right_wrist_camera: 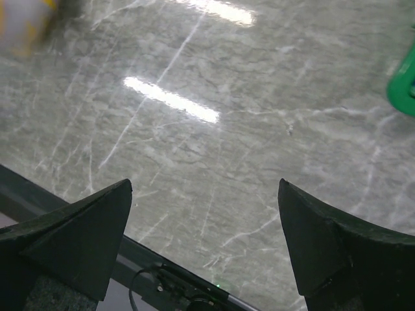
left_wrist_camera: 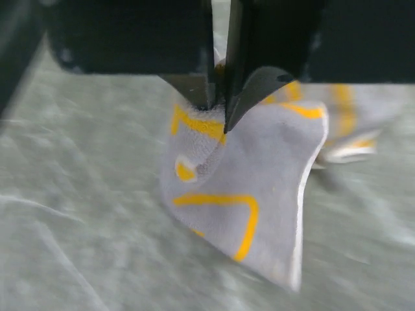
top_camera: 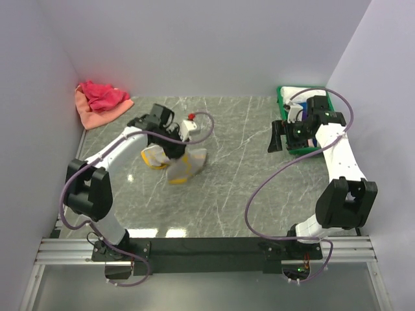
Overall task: Roll the towels
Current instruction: Move the towel to the center of the board
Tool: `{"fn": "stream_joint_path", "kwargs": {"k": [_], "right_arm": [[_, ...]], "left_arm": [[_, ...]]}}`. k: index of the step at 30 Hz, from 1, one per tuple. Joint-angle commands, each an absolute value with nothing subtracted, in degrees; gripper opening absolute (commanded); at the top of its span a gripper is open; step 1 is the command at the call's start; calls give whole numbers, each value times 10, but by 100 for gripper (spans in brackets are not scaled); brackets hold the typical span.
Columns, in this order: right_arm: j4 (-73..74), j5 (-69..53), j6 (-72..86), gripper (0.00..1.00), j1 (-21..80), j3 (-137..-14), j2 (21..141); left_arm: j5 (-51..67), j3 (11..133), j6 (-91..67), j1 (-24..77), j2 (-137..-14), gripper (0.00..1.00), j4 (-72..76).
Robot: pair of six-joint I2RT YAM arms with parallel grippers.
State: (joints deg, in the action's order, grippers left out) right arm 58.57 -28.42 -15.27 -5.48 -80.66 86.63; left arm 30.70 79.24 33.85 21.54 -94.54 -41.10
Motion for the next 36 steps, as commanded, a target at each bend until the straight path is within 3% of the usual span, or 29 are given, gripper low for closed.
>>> {"fn": "stream_joint_path", "kwargs": {"k": [1,4,9,14,17,20,28,33,36], "right_arm": [[585,-314,-150,99,-38,-831,873],[577,-320,-145,99,-23,-832,882],[577,-321,-142,91,16,-859,913],[550,-294,-127,73,94,-881,951],[530,-264,-121,69,152,-903,981],[511,-241,-120,68,205,-934,1017],[475,-216,-98,70,320,-1034,1120],[464,-177,-99,80,396,-1090,1175],[459,-152,-94,81,422,-1112,1205]], "left_arm": [[374,765,239,239,-917,16,-371],[405,777,220,270,-924,36,-382],[455,780,178,229,-894,52,-365],[424,816,219,86,-931,47,-407],[412,866,252,26,-1001,47,-469],[362,898,250,11,-1055,57,-474],[288,900,161,11,-1141,60,-388],[221,882,134,11,-1165,59,-360],[181,861,134,11,-1170,57,-355]]}}
